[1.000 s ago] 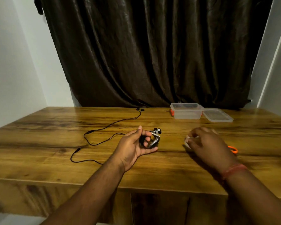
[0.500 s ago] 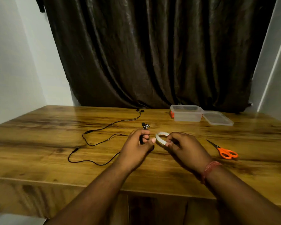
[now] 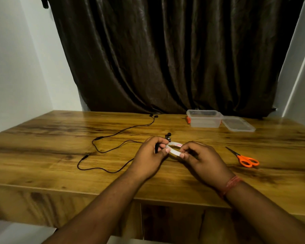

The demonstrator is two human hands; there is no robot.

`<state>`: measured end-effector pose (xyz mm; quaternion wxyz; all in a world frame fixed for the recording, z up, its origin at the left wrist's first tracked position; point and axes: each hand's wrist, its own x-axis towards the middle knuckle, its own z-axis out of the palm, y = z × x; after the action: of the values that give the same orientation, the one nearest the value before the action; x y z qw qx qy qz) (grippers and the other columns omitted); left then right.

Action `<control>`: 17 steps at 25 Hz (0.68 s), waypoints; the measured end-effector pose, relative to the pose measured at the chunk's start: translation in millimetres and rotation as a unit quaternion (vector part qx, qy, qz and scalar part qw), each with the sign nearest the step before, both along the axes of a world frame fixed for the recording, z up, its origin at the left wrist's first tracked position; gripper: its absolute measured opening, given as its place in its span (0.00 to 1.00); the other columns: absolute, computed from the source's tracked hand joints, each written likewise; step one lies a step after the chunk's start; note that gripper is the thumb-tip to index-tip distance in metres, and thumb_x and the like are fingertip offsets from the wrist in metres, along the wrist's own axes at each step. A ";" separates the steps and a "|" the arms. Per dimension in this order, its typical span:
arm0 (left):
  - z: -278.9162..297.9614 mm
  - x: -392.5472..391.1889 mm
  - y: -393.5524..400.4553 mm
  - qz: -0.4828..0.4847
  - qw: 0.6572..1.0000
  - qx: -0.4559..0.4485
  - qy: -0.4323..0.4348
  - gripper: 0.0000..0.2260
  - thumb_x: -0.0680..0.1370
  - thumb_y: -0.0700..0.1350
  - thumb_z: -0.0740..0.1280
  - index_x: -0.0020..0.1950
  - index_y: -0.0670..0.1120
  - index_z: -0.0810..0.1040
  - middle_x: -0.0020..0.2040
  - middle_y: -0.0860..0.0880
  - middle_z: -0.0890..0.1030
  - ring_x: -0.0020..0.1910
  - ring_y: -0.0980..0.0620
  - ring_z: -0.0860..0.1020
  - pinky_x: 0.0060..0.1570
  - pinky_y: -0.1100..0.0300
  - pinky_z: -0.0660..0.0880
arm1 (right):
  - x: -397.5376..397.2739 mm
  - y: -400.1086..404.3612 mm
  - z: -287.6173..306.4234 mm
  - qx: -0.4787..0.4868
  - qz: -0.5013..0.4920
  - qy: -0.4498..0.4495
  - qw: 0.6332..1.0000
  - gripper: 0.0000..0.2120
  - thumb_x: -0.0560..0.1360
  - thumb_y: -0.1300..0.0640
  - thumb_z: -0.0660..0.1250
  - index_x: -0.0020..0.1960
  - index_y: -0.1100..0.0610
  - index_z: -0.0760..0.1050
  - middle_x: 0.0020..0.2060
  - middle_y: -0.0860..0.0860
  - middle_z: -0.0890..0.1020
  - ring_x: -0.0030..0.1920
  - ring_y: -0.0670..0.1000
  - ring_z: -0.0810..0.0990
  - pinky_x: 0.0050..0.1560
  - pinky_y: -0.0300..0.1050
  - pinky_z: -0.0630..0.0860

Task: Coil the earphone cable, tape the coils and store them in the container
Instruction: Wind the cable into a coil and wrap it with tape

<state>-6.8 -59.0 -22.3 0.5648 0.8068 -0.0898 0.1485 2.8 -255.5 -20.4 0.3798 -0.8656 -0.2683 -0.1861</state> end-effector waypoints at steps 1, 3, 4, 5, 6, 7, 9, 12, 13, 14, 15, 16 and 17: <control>0.1 -0.7 0.3 0.001 1.000 -0.002 0.000 0.08 0.79 0.41 0.69 0.55 0.52 0.79 0.53 0.50 0.79 0.53 0.51 0.80 0.55 0.52 0.80 | -0.4 -0.5 0.1 0.001 0.001 0.000 1.000 0.03 0.76 0.55 0.70 0.47 0.47 0.79 0.43 0.42 0.81 0.45 0.41 0.77 0.45 0.43 0.75; 0.8 -2.0 0.6 0.008 1.000 -0.006 -0.004 0.08 0.79 0.41 0.68 0.53 0.54 0.80 0.51 0.53 0.81 0.51 0.54 0.80 0.50 0.58 0.81 | -1.1 -1.3 0.9 0.002 0.003 -0.003 1.000 0.03 0.76 0.55 0.70 0.47 0.47 0.79 0.43 0.41 0.81 0.46 0.40 0.76 0.46 0.41 0.75; 1.3 -2.4 0.5 0.016 1.000 -0.002 -0.006 0.08 0.79 0.42 0.67 0.53 0.56 0.79 0.50 0.55 0.81 0.50 0.56 0.80 0.48 0.59 0.81 | -1.1 -1.7 0.9 0.002 0.003 -0.002 1.000 0.03 0.76 0.55 0.69 0.47 0.46 0.79 0.44 0.41 0.81 0.46 0.39 0.76 0.45 0.39 0.75; 1.6 -2.3 0.4 0.026 1.000 0.003 -0.008 0.08 0.80 0.42 0.67 0.52 0.56 0.79 0.49 0.56 0.81 0.48 0.58 0.80 0.47 0.59 0.80 | -1.0 -2.0 0.8 0.003 0.002 -0.001 1.000 0.03 0.76 0.55 0.69 0.47 0.46 0.78 0.44 0.40 0.80 0.47 0.39 0.76 0.45 0.37 0.74; 1.8 -2.0 0.2 0.034 0.999 0.003 -0.009 0.08 0.80 0.43 0.67 0.52 0.56 0.79 0.49 0.57 0.81 0.48 0.59 0.80 0.47 0.58 0.80 | -1.0 -2.6 0.3 0.005 0.001 0.001 1.000 0.04 0.76 0.54 0.69 0.47 0.46 0.78 0.44 0.40 0.80 0.47 0.39 0.76 0.44 0.35 0.73; 1.9 -1.6 0.1 0.039 0.999 -0.001 -0.010 0.07 0.80 0.44 0.67 0.53 0.56 0.79 0.49 0.57 0.82 0.47 0.58 0.80 0.48 0.56 0.81 | -0.9 -3.0 -0.1 0.008 0.000 0.004 1.000 0.04 0.76 0.54 0.69 0.47 0.45 0.78 0.44 0.39 0.80 0.48 0.38 0.76 0.43 0.32 0.72; 1.4 -1.0 0.6 0.048 0.999 0.005 -0.018 0.04 0.79 0.46 0.68 0.52 0.55 0.80 0.49 0.56 0.82 0.47 0.58 0.80 0.50 0.53 0.81 | -0.5 -3.5 -0.7 0.012 -0.002 0.007 1.000 0.05 0.76 0.54 0.69 0.47 0.44 0.78 0.44 0.38 0.80 0.49 0.36 0.75 0.42 0.28 0.70; -0.7 -0.5 0.7 0.067 0.995 0.057 -0.048 0.03 0.79 0.48 0.67 0.50 0.55 0.80 0.49 0.57 0.81 0.48 0.59 0.78 0.49 0.54 0.79 | 0.5 -3.8 -0.6 0.016 0.001 0.008 1.000 0.05 0.76 0.55 0.69 0.47 0.45 0.78 0.44 0.39 0.80 0.48 0.37 0.75 0.44 0.32 0.72; -1.5 -0.4 0.5 0.073 0.993 0.076 -0.060 0.03 0.79 0.49 0.67 0.50 0.56 0.80 0.49 0.57 0.80 0.48 0.59 0.78 0.49 0.55 0.79 | 0.8 -4.1 -0.6 0.014 0.002 0.008 1.000 0.05 0.76 0.55 0.69 0.47 0.45 0.78 0.44 0.40 0.80 0.48 0.38 0.75 0.45 0.35 0.72; -2.2 -0.2 -0.1 0.078 0.990 0.094 -0.072 0.03 0.79 0.49 0.67 0.50 0.55 0.80 0.48 0.57 0.80 0.47 0.60 0.77 0.48 0.57 0.78 | 0.9 -4.4 -0.6 0.011 0.002 0.007 1.000 0.05 0.76 0.55 0.69 0.47 0.45 0.78 0.43 0.40 0.80 0.47 0.38 0.75 0.44 0.35 0.72; -2.7 0.2 -0.6 0.082 0.987 0.110 -0.082 0.03 0.79 0.49 0.66 0.49 0.55 0.80 0.48 0.58 0.79 0.46 0.61 0.77 0.47 0.58 0.78 | 0.7 -4.9 -0.6 0.006 0.004 0.004 1.000 0.05 0.76 0.55 0.69 0.47 0.45 0.78 0.43 0.40 0.79 0.47 0.38 0.75 0.44 0.35 0.72; -3.0 0.7 -1.2 0.086 0.985 0.122 -0.088 0.04 0.79 0.49 0.66 0.49 0.55 0.80 0.47 0.58 0.79 0.45 0.61 0.76 0.46 0.59 0.77 | 0.1 -5.2 -0.5 0.002 0.005 0.000 1.000 0.05 0.76 0.55 0.69 0.47 0.45 0.78 0.43 0.39 0.79 0.47 0.38 0.75 0.43 0.33 0.71; -3.6 1.3 -1.6 0.090 0.983 0.134 -0.090 0.04 0.79 0.49 0.65 0.49 0.55 0.79 0.46 0.58 0.78 0.45 0.61 0.76 0.45 0.59 0.77 | -0.2 -5.6 -0.2 0.000 0.007 -0.002 1.000 0.05 0.76 0.55 0.69 0.47 0.45 0.78 0.43 0.39 0.79 0.47 0.38 0.75 0.43 0.32 0.70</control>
<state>-5.5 -60.7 -25.9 0.4254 0.8632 -0.0864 0.2579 2.6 -261.0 -20.6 0.3807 -0.8631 -0.2753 -0.1853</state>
